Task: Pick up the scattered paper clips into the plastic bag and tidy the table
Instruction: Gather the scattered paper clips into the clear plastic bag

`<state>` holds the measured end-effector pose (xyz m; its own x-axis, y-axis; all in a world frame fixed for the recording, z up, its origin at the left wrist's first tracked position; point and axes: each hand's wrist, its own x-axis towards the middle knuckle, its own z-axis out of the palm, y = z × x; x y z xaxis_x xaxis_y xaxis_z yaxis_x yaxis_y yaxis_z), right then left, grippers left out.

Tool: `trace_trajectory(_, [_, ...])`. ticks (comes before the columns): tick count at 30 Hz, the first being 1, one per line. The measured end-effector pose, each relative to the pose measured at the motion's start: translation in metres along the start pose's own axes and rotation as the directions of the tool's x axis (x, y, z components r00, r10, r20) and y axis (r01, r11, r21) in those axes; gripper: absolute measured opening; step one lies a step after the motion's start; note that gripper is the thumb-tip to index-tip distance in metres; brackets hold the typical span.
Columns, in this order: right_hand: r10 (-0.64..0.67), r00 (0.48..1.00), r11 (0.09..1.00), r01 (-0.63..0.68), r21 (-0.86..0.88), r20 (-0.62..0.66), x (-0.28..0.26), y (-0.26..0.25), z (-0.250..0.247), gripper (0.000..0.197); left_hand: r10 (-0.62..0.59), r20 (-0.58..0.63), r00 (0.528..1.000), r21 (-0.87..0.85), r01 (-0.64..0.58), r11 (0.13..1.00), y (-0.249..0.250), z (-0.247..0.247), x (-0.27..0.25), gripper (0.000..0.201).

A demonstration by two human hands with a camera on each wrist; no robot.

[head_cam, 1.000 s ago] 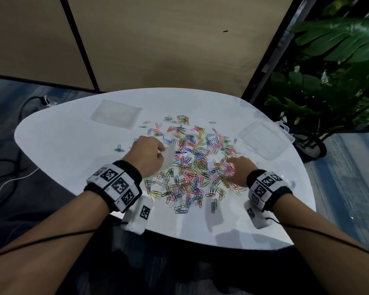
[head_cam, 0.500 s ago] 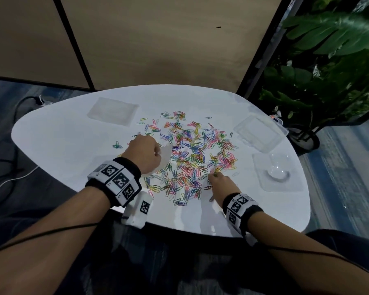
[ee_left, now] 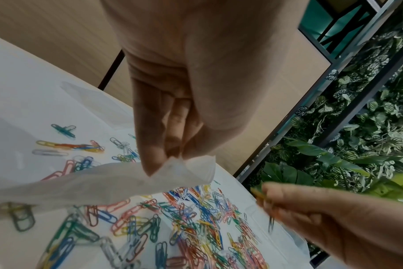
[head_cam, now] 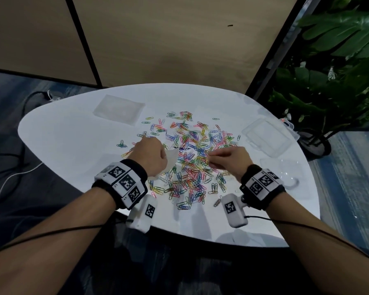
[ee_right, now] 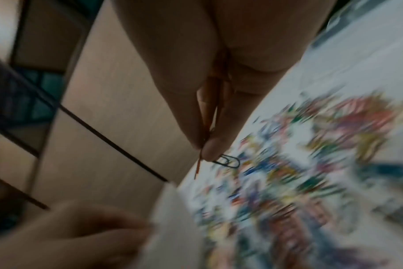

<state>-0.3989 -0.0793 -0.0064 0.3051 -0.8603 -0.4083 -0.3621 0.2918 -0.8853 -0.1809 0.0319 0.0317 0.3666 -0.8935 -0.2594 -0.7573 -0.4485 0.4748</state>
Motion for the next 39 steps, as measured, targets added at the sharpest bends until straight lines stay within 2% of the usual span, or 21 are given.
trace_trajectory(2, [-0.023,0.989,0.97,-0.014,0.244,0.147,-0.016,-0.019,0.019,0.015,-0.002,0.029,1.0,-0.05,0.003,0.999,0.002,0.002,-0.001,0.016])
trace_trajectory(4, [-0.011,0.971,0.933,-0.076,0.352,0.24,-0.029,-0.029,0.038,0.017,0.007,0.028,1.0,-0.085,-0.005,0.996,0.004,0.004,-0.001,0.016])
trace_trajectory(6, [0.021,0.961,0.916,-0.13,0.38,0.277,-0.032,-0.027,0.053,0.017,0.024,0.019,1.0,-0.119,-0.022,0.993,0.005,0.007,-0.002,0.016])
trace_trajectory(11, [0.091,0.959,0.91,-0.189,0.369,0.267,-0.018,-0.015,0.076,0.006,0.059,0.023,0.998,-0.242,-0.052,0.969,0.006,0.01,-0.002,0.012])
trace_trajectory(14, [0.102,0.942,0.938,-0.198,0.283,0.321,-0.012,-0.012,0.084,0.015,0.099,0.02,0.995,-0.267,-0.09,0.959,0.004,0.011,-0.002,0.011])
trace_trajectory(17, [0.098,0.975,0.976,-0.134,0.173,0.201,-0.014,-0.008,0.092,0.01,0.133,0.012,0.991,-0.231,-0.126,0.965,0.004,0.013,-0.004,0.012])
trace_trajectory(19, [-0.007,0.99,0.996,0.02,-0.092,0.14,-0.014,-0.005,0.095,0.012,0.14,0.005,0.99,-0.222,-0.135,0.966,0.003,0.013,-0.005,0.013])
trace_trajectory(21, [-0.094,0.975,0.913,0.165,-0.373,0.201,-0.016,-0.008,0.097,0.02,0.135,-0.003,0.991,-0.213,-0.133,0.968,0.001,0.011,-0.005,0.013])
trace_trajectory(22, [-0.114,0.96,0.862,0.224,-0.455,0.257,-0.018,-0.011,0.098,0.023,0.128,-0.006,0.992,-0.206,-0.127,0.97,0.0,0.01,-0.004,0.013])
trace_trajectory(24, [-0.155,0.935,0.801,0.308,-0.514,0.32,-0.019,-0.018,0.095,0.029,0.109,-0.015,0.994,-0.207,-0.11,0.972,-0.001,0.006,-0.004,0.013])
trace_trajectory(26, [-0.21,0.923,0.838,0.34,-0.428,0.322,-0.021,-0.025,0.083,0.025,0.092,-0.033,0.995,-0.203,-0.097,0.974,-0.002,0.001,-0.004,0.013])
trace_trajectory(28, [-0.242,0.925,0.88,0.336,-0.337,0.292,-0.022,-0.024,0.061,0.02,0.076,-0.045,0.996,-0.187,-0.083,0.979,-0.004,-0.004,-0.004,0.017])
trace_trajectory(29, [-0.251,0.932,0.857,0.34,-0.388,0.263,-0.02,-0.018,0.044,0.019,0.071,-0.034,0.997,-0.186,-0.076,0.98,-0.005,-0.006,-0.004,0.018])
trace_trajectory(31, [-0.205,0.953,0.689,0.302,-0.659,0.223,-0.015,-0.001,0.005,0.024,0.063,-0.012,0.998,-0.17,-0.064,0.983,-0.007,-0.007,-0.005,0.019])
trace_trajectory(33, [-0.023,0.987,0.5,0.147,-0.853,0.157,-0.013,0.023,-0.035,0.056,0.054,0.003,0.999,-0.153,-0.053,0.987,-0.009,-0.006,-0.006,0.017])
trace_trajectory(34, [0.071,0.99,0.467,0.073,-0.881,0.12,-0.015,0.035,-0.049,0.071,0.047,0.006,0.999,-0.15,-0.045,0.988,-0.009,-0.006,-0.005,0.016])
trace_trajectory(36, [0.186,0.977,0.523,-0.006,-0.852,0.107,-0.026,0.055,-0.06,0.088,0.038,0.009,0.999,-0.139,-0.036,0.99,-0.009,-0.007,-0.006,0.016])
trace_trajectory(39, [0.119,0.98,0.632,0.047,-0.773,0.157,-0.036,0.082,-0.048,0.094,0.037,0.014,0.999,-0.11,-0.036,0.993,-0.009,-0.007,-0.006,0.017])
